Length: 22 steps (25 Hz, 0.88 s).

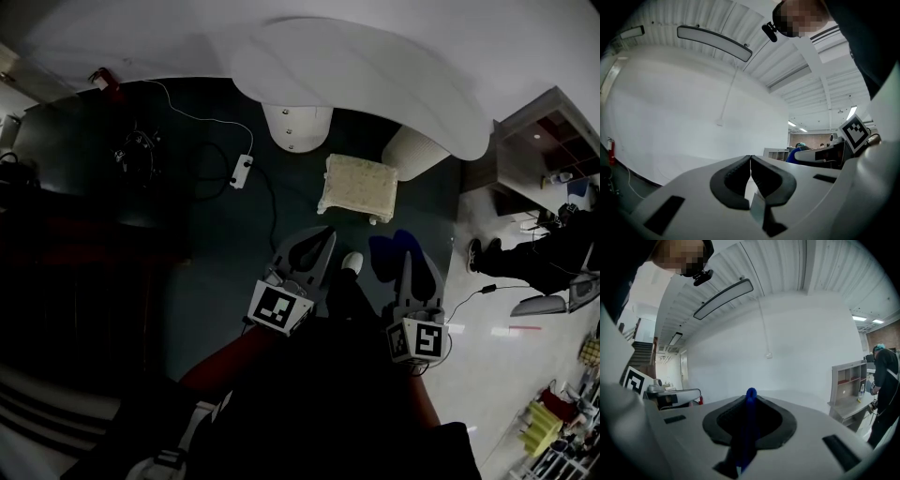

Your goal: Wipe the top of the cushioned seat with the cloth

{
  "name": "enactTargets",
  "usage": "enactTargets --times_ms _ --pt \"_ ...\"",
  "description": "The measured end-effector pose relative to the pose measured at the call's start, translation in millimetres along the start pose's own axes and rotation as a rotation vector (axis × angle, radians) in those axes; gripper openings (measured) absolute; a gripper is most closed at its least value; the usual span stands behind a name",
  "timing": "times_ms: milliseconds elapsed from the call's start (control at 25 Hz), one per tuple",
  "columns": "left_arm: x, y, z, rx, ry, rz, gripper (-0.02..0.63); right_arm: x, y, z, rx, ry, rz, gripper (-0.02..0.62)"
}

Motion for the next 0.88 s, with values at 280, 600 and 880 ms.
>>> enactTargets --times_ms 280,600,880 --pt "-44.6 8.8 -26.5 -0.028 -0.068 -0.030 0.015 -64.6 6.6 30.4 0.006 -0.066 -0.020 0.072" --pt "-128.3 -4.9 -80.3 -0.026 -0.165 -0.066 0.015 -162.8 -16.7 70.8 0.023 -0.194 -0.023 0.072" --pt "-191.3 -11.4 -101.0 -0.055 -0.176 -0.091 0.015 -233.2 -16.5 134.1 -0.034 -0.221 -0.083 0.072"
Point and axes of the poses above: the fingertips, and each gripper's own axes: x backward along the fingers, z to its right, y out of its underside, the point moved 2 cm from there along x, backward along the fingers, and after that the axes turned 5 degrees about -z, right-handed, at the moved point
